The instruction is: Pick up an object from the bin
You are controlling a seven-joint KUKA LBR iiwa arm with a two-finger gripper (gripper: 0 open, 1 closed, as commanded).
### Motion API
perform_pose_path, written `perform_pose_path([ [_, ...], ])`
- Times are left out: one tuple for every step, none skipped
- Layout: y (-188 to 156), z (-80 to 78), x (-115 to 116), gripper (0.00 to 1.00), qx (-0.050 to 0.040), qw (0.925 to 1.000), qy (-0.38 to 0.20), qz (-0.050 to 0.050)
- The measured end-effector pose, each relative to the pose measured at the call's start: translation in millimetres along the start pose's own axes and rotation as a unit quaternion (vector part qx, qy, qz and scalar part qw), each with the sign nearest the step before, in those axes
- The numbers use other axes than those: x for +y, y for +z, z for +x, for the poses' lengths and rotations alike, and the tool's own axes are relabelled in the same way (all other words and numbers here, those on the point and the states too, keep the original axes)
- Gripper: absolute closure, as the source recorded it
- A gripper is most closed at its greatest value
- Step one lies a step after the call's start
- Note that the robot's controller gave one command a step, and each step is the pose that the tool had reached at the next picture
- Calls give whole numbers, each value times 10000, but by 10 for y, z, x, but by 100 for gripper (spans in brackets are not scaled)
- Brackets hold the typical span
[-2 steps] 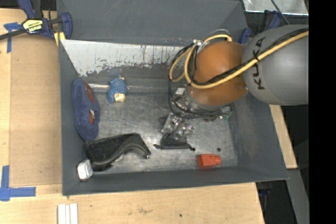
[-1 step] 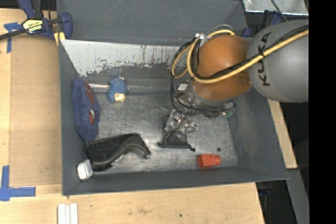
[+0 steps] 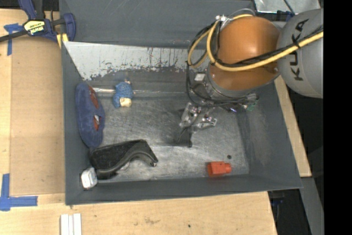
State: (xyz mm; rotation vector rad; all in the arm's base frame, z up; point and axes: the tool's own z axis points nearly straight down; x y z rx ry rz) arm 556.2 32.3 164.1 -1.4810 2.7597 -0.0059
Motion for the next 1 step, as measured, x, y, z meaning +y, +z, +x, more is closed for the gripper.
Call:
perform_pose_path([
  [-229,-12,-14,100,9,10000,17,-15],
])
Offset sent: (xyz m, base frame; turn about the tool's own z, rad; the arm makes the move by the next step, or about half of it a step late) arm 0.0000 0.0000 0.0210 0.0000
